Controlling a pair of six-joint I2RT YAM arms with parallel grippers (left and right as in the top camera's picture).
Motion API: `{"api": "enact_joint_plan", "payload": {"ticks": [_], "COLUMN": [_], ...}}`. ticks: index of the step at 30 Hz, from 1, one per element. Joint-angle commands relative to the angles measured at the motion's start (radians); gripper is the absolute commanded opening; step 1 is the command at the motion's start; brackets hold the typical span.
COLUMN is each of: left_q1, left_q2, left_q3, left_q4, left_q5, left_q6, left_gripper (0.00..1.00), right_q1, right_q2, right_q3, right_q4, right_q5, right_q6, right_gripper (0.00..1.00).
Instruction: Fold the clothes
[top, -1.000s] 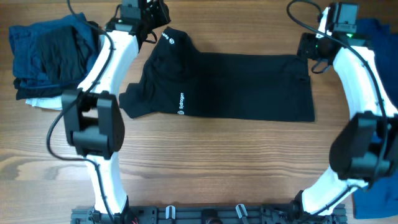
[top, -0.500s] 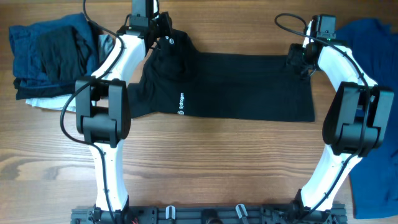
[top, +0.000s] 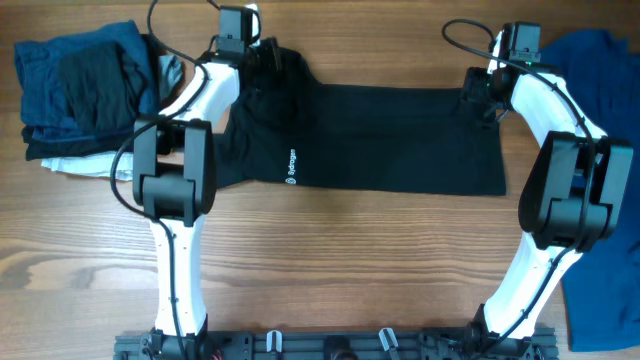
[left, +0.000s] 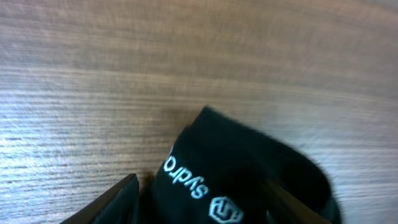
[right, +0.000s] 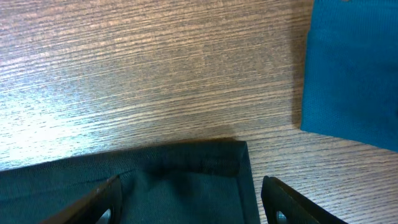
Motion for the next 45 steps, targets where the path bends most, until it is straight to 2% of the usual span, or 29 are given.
{"api": "enact_joint_plan", "payload": {"ticks": [1,7,9,14,17,21,32,35,38,45], "left_q1": [0.009,0.009,0.009,0.009,0.009,0.01,0.009,0.009,0.009,0.009], "left_q2": [0.017,0.02,0.04,0.066,0.066,0.064,0.064,0.064,0.064,0.064], "left_q3": [0.006,0.006,0.006,0.006,0.006,0.006,0.006,0.006,0.006,0.006], "left_q4": [0.002,0.009,0.024,0.027,0.027,0.023,0.011,0.011,0.008,0.004], "left_q5": [0.004,-0.011,-0.018,-0.018,-0.018,-0.018,-0.018,-0.018,-0.018,-0.018], "left_q6": [0.061,0.117,0.165,0.164,0.164,0.164,0.164,0.164,0.164,0.164], "left_gripper": [0.6,0.55,0.6,0.6,0.6,0.47,0.27,0.2,0.18,0.24], "right_q1": [-0.007,-0.007,-0.007,-0.007,-0.007,-0.007,-0.006,-0.007,-0.007,-0.007], "right_q2": [0.01,0.011,0.011,0.011,0.011,0.011,0.011,0.011,0.011,0.029], "right_q3": [-0.005,-0.014,-0.04,-0.084,-0.093,-0.093,-0.155,-0.155,-0.155,-0.155], "right_q4": [0.022,0.042,0.069,0.121,0.142,0.142,0.213,0.221,0.247,0.317], "right_q5": [-0.009,-0.009,-0.009,-0.009,-0.01,-0.015,-0.063,-0.066,-0.066,-0.061], "right_q6": [-0.013,-0.012,-0.012,-0.012,-0.012,-0.005,-0.013,-0.013,-0.016,-0.018], "right_gripper": [0.73,0.73,0.73,0.73,0.82,0.82,0.82,0.79,0.78,0.92]}}
